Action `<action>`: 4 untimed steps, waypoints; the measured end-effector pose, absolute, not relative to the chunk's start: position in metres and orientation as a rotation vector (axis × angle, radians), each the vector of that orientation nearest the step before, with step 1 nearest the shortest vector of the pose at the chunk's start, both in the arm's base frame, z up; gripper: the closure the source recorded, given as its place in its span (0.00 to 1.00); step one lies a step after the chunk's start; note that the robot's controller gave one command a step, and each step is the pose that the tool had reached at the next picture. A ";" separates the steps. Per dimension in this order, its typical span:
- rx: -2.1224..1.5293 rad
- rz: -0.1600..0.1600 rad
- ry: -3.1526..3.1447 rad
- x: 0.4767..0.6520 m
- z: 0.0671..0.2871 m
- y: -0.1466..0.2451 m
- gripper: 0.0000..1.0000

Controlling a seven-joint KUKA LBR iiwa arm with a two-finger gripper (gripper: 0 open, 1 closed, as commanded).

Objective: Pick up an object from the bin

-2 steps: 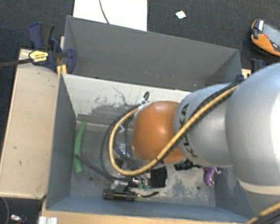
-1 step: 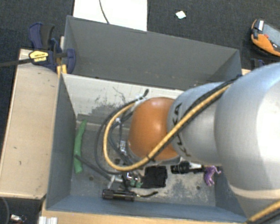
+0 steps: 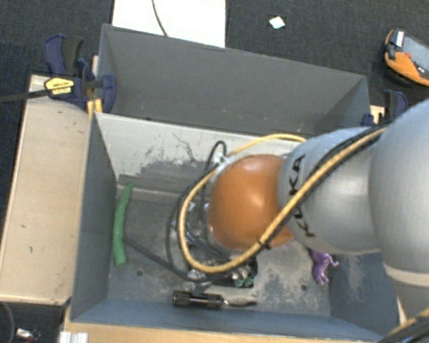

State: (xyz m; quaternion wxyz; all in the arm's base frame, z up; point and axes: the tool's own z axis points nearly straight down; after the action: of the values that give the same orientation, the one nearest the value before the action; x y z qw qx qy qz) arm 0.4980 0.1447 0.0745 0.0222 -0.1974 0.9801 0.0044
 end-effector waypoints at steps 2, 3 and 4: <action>0.208 0.009 3.117 0.501 0.072 0.161 1.00; 0.212 0.010 3.117 0.501 0.084 0.160 1.00; 0.212 0.006 3.123 0.499 0.133 0.160 1.00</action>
Offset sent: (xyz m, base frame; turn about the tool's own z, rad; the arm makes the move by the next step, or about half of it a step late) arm 0.0000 0.0000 0.0000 0.0000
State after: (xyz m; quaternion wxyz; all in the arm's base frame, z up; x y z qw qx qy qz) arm 0.4992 0.1600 0.1333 0.0056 0.0677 0.9977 0.0019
